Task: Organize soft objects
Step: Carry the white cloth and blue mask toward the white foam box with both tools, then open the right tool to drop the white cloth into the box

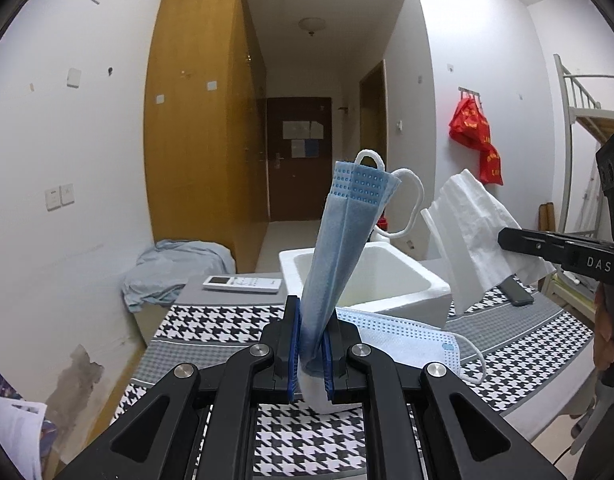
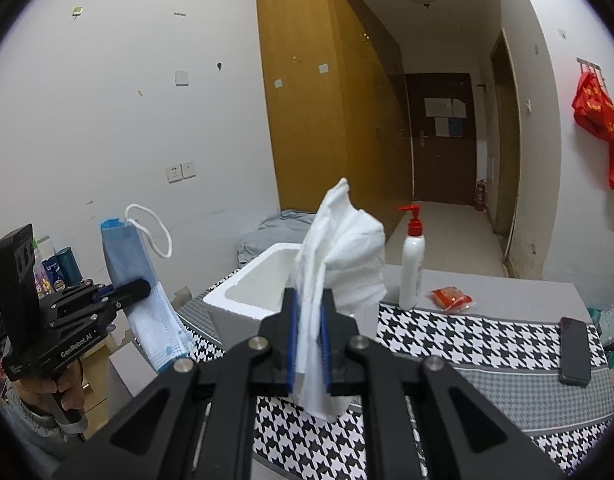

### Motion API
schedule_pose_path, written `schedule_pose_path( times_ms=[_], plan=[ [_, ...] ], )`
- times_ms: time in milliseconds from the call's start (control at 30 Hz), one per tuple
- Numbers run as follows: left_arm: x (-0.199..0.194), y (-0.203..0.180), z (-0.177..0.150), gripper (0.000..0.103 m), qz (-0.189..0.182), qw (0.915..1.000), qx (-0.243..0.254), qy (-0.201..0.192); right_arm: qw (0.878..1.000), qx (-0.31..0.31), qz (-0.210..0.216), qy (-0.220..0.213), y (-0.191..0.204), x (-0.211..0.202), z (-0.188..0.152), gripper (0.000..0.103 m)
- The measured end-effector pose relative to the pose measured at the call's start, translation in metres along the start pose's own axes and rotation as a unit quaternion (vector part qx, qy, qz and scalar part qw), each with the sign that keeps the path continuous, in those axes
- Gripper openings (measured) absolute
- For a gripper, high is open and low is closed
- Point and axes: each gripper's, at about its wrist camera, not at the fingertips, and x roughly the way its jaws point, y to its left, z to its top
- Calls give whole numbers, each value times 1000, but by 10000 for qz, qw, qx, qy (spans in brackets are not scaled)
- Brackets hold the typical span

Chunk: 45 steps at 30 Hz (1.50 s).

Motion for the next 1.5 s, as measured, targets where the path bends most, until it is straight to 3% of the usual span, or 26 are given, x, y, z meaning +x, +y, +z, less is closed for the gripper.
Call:
schedule_pose_path(
  times_ms=[800, 1500],
  plan=[
    [10, 32, -9, 10, 507, 9983, -212, 181, 9990, -79, 374, 237, 11, 61, 17, 13],
    [24, 44, -14, 10, 671, 9965, -349, 344, 9979, -100, 342, 532, 12, 100, 21, 13]
  ],
)
